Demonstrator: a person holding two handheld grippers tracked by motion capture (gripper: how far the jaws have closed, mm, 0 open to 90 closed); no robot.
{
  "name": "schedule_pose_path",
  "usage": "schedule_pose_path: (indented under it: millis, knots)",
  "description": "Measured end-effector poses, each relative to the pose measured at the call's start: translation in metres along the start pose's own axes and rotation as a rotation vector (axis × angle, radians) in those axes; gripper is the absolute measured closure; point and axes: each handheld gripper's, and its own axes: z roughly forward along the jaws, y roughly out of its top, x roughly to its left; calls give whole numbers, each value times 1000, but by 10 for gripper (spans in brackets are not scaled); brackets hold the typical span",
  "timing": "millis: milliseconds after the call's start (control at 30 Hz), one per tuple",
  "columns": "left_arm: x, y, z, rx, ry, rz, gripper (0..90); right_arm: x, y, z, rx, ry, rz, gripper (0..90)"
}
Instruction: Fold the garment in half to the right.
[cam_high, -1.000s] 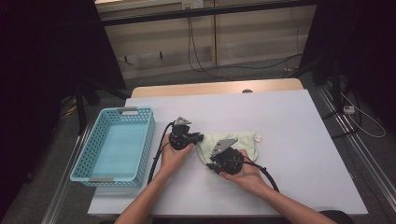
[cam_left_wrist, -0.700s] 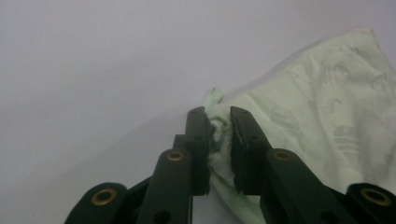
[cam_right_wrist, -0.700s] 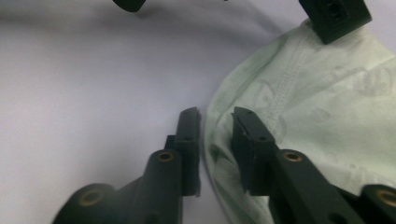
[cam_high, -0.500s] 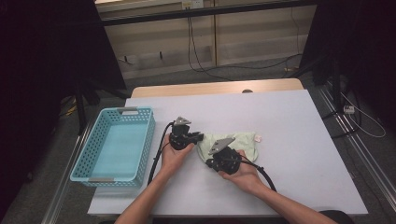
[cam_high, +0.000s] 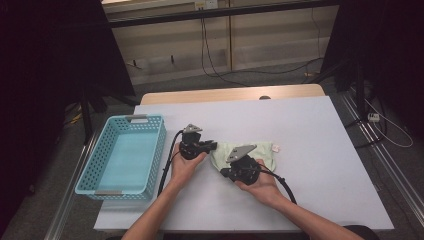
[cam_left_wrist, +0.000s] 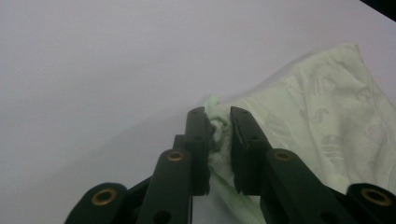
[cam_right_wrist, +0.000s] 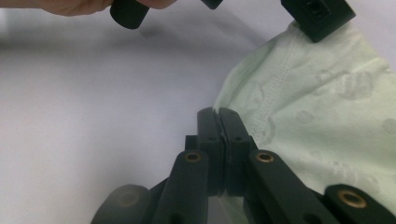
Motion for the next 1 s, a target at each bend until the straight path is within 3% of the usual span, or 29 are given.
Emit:
schedule_pose_path:
  millis: [700,1000]
  knots:
    - [6,5,-7,-20,-6,-12,785,-4,6,-9,-76,25,17,896]
    - [9,9,-14,-41,18,-18,785,-7,18,-13,-83,26,3,896]
